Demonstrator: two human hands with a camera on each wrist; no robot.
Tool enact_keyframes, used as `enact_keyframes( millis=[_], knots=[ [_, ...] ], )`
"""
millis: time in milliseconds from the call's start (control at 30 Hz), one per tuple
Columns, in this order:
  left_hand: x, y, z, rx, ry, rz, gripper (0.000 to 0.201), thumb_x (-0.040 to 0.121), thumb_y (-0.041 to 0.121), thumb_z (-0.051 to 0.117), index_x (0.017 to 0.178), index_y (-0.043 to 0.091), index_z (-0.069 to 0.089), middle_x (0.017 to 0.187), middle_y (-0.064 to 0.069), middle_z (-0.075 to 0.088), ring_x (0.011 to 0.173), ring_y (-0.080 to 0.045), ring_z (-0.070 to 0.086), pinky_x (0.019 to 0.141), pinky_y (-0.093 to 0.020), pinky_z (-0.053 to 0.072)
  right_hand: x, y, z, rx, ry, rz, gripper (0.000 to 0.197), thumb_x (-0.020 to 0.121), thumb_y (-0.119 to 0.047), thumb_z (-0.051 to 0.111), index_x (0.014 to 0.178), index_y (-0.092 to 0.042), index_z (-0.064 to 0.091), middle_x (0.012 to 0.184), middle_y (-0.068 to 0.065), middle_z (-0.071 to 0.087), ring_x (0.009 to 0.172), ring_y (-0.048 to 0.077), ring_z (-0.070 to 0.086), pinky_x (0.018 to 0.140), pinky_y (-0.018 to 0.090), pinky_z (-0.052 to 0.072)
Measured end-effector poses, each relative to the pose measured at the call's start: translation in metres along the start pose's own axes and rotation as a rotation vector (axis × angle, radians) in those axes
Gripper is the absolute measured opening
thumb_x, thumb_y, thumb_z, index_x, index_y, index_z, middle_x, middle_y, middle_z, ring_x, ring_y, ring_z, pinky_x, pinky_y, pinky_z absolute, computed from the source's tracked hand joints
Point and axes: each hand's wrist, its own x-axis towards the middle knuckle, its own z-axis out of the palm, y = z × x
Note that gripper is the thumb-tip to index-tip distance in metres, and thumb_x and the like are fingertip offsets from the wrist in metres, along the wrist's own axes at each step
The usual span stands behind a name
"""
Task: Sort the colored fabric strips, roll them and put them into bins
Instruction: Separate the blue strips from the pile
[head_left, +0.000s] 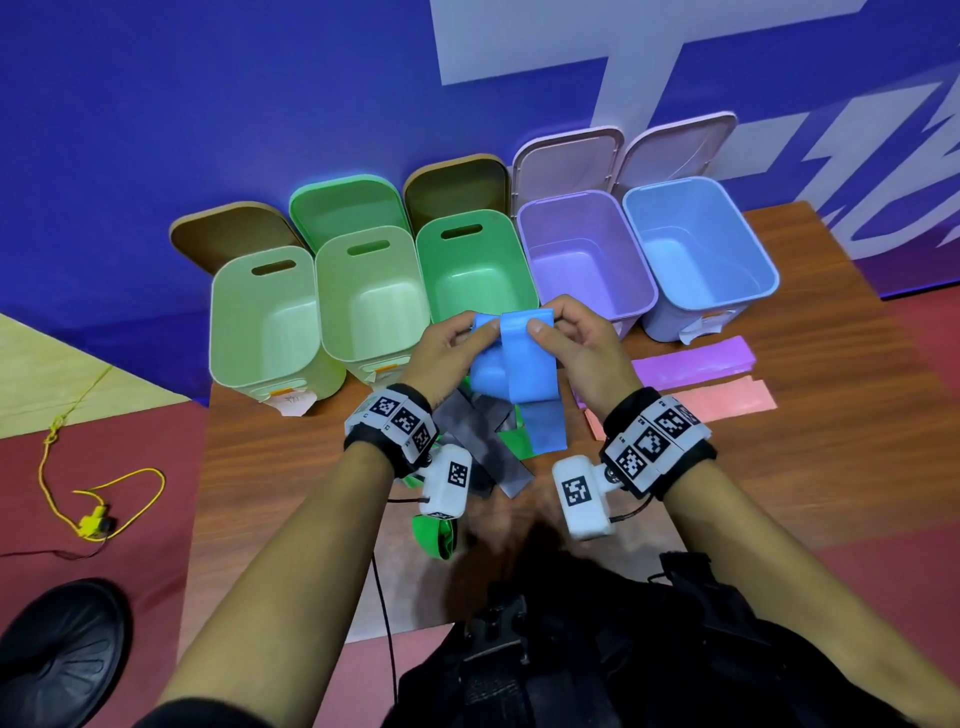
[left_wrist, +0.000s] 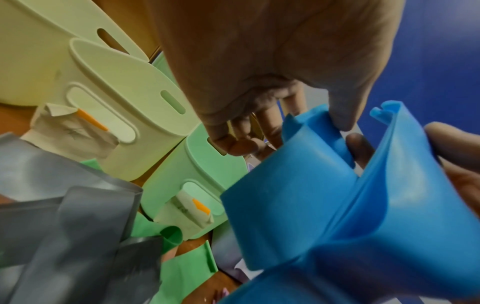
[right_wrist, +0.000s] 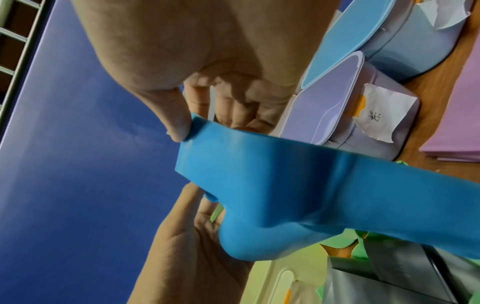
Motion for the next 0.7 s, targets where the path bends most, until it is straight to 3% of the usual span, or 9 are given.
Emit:
enact_keyframes(
  millis=[67, 133, 233, 300, 400, 467, 600, 700],
  knots=[
    [-0.0012, 0.0031, 0.0012, 0.022, 0.013, -0.008, 0.019, 0.098, 0.019, 0.059, 0.101, 0.005, 0.071, 0.085, 0.0, 0.07, 0.08, -0.011, 0.061, 0.077, -0.024, 0.049, -0.0003, 0.0011, -0.0011, -0.015, -0.005, -0.003, 0.018, 0.093, -0.017, 0.06, 0.088, -0.003, 0.051, 0.078, 0.008, 0.053, 0.071, 0.013, 0.048, 0.062, 0.019, 0.039],
    [0.0007, 0.0023, 0.0014, 0.068, 0.017, -0.015, 0.027, 0.098, 0.027, 0.06, 0.095, 0.004, 0.073, 0.082, -0.001, 0.068, 0.076, -0.012, 0.057, 0.076, -0.027, 0.047, -0.0009, 0.001, -0.002, -0.039, -0.001, -0.003, 0.012, 0.097, -0.008, 0.059, 0.089, -0.003, 0.052, 0.081, 0.006, 0.055, 0.07, 0.008, 0.05, 0.063, 0.016, 0.041],
    [0.0005, 0.0038, 0.0028, 0.128, 0.032, -0.001, 0.072, 0.083, 0.063, 0.063, 0.085, -0.01, 0.066, 0.076, -0.008, 0.058, 0.071, -0.016, 0.045, 0.071, -0.033, 0.038, -0.0024, 0.001, -0.0019, -0.038, 0.006, -0.005, 0.008, 0.098, -0.002, 0.057, 0.093, 0.004, 0.055, 0.088, 0.007, 0.06, 0.07, 0.003, 0.057, 0.064, 0.013, 0.045],
    [0.0015, 0.0054, 0.0039, 0.105, 0.048, -0.044, 0.085, 0.074, 0.073, 0.064, 0.082, -0.011, 0.064, 0.075, -0.01, 0.058, 0.07, -0.017, 0.046, 0.07, -0.033, 0.038, -0.0038, -0.0015, -0.0015, -0.004, 0.013, -0.003, 0.008, 0.096, -0.002, 0.059, 0.093, 0.003, 0.054, 0.089, 0.004, 0.063, 0.069, -0.001, 0.059, 0.063, 0.012, 0.045],
    [-0.0021, 0.0056, 0.0046, 0.0, 0.015, -0.09, 0.042, 0.09, 0.05, 0.064, 0.081, 0.011, 0.077, 0.083, -0.008, 0.072, 0.075, -0.018, 0.062, 0.077, -0.032, 0.049, -0.0024, -0.0023, -0.004, 0.009, 0.027, -0.014, 0.016, 0.091, -0.014, 0.061, 0.088, -0.003, 0.051, 0.074, -0.003, 0.057, 0.063, 0.001, 0.052, 0.06, 0.014, 0.04],
    [-0.0065, 0.0054, 0.0039, -0.063, -0.043, -0.093, 0.025, 0.096, 0.032, 0.06, 0.086, 0.019, 0.079, 0.093, -0.006, 0.076, 0.084, -0.018, 0.067, 0.083, -0.03, 0.051, -0.001, -0.0009, -0.0062, 0.016, 0.036, -0.011, 0.015, 0.094, -0.011, 0.06, 0.085, -0.006, 0.049, 0.065, -0.008, 0.053, 0.059, 0.001, 0.046, 0.057, 0.014, 0.037],
    [-0.0063, 0.0027, 0.0041, -0.03, -0.104, -0.06, 0.019, 0.085, 0.017, 0.061, 0.096, 0.01, 0.074, 0.094, -0.006, 0.07, 0.09, -0.018, 0.062, 0.09, -0.034, 0.047, -0.0024, -0.0019, -0.0058, 0.013, 0.057, 0.019, 0.016, 0.099, -0.006, 0.057, 0.086, -0.005, 0.048, 0.061, -0.011, 0.051, 0.057, 0.003, 0.044, 0.054, 0.014, 0.035],
    [-0.0055, 0.0042, 0.0095, 0.05, -0.119, -0.029, 0.025, 0.084, 0.007, 0.06, 0.107, 0.0, 0.068, 0.091, -0.01, 0.067, 0.084, -0.018, 0.06, 0.083, -0.032, 0.05, -0.0025, -0.0044, -0.0038, -0.005, 0.028, 0.017, 0.019, 0.091, -0.022, 0.06, 0.081, -0.011, 0.048, 0.069, 0.005, 0.051, 0.066, 0.015, 0.045, 0.059, 0.023, 0.036]
  ],
)
